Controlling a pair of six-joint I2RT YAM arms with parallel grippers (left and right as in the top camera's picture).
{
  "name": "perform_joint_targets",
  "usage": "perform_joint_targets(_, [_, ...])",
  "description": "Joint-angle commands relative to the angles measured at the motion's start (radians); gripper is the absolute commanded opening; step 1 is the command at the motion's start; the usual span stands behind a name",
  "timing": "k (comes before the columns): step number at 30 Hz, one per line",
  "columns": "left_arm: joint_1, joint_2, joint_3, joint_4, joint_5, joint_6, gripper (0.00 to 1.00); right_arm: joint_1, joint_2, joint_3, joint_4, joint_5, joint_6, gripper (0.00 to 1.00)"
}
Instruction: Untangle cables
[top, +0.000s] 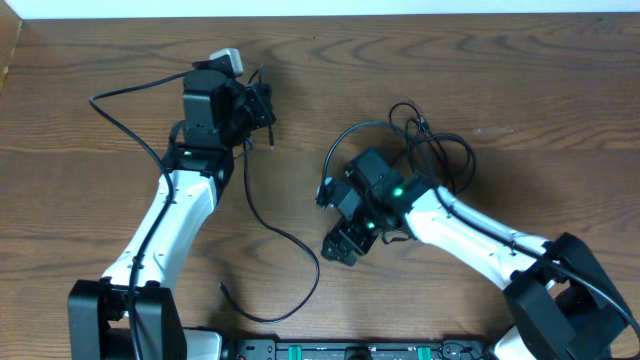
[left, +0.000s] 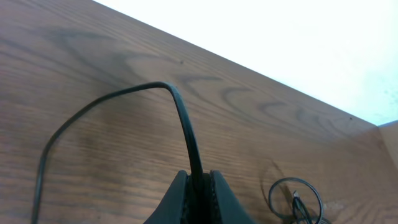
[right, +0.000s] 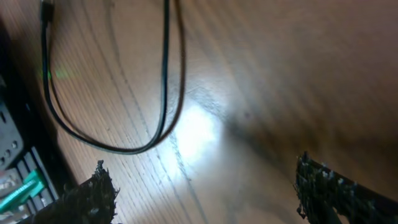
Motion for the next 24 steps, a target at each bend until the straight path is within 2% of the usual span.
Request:
perform_joint_targets(1, [0.032,-0.007,0.008,0.004,-0.013,-0.039,0.08,0.057,0.003,-0.013,0.024,0.056,-0.011,0.91])
perform_joint_targets(5, [0.053,-0.007,0.008,0.004,-0.013,-0.165,0.08,0.116,0.003,-0.011,0.032,0.140,-0.011,0.86])
perform_joint_targets(9, [0.053,-0.007,0.008,-0.003,-0.012,-0.228,0.08,0.150,0.003,-0.010,0.043,0.183,-0.006,0.81])
perform_joint_targets(19, [0.053,-0.007,0.008,-0.012,-0.012,-0.241,0.08,0.246,0.044,0.031,0.047,0.325,0.012,0.82])
perform_joint_targets(24, [0.053,-0.007,0.008,-0.046,-0.013,-0.241,0.08,0.271,0.196,0.206,-0.108,0.324,-0.010,0.71])
